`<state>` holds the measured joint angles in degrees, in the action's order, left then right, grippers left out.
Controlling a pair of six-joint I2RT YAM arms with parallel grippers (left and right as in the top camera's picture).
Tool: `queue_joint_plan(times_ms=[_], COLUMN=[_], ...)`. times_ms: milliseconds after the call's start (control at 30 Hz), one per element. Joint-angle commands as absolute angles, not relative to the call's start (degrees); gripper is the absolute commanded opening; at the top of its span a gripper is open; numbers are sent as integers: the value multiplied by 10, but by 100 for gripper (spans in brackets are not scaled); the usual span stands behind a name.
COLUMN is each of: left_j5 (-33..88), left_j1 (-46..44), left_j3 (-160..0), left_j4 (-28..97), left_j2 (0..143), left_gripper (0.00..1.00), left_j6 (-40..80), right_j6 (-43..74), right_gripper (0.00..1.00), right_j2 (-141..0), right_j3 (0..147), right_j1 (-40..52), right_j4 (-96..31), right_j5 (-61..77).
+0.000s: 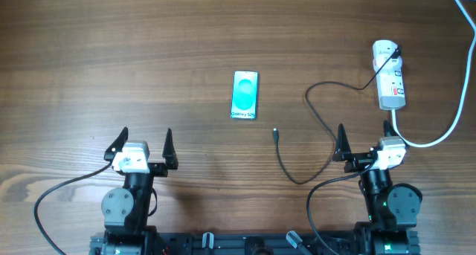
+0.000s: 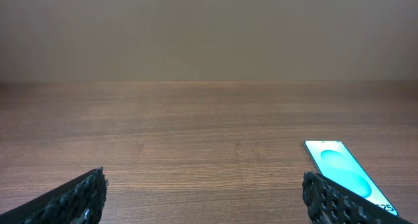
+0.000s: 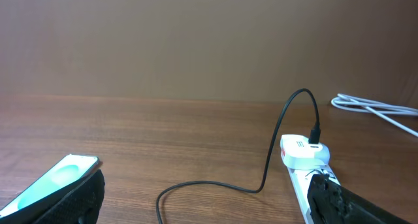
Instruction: Plug charger to phone and switch on socket
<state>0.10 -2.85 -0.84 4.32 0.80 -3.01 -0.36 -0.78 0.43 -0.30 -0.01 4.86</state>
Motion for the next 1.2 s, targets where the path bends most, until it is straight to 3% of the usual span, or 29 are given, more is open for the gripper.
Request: queue_joint_plan(times_ms=[0,133,267,333,500,600,667,800,900,1000,1167], left_j5=[4,25,244,265,287,263,246,233,322,366,253], left_j1=[-31,-32,-32,-32,-31,-27,-19,-4,-5,-5,-25], left_j3=[-4,-4,-4,-4,-37,-149,-266,-575,-754,-857,-988], left_j4=[43,38,25,3,-208,-199,-111,277,504,592,750], left_j2=[2,2,3,3,4,31,93,298,437,537,648], left_gripper=[100,100,100,100,100,100,99,100,100,100,100], left_j6=[-41,-32,123,170,189,149,122,120,138,147,172], right_j6=[-14,-13,-14,-13,-14,-13,-13,-14,-14,-13,-14], right_gripper=[100,100,100,100,100,100,100,100,100,100,100], right_j2=[-2,-2,-2,-2,-2,-2,-2,-2,-2,-2,-2], right_j3=[3,3,3,3,3,3,3,3,3,3,3], right_j1=[0,0,0,0,0,0,0,0,0,0,0], right_j4=[1,1,1,1,1,1,1,1,1,1,1], right_j5=[43,43,43,43,43,43,43,43,43,43,43])
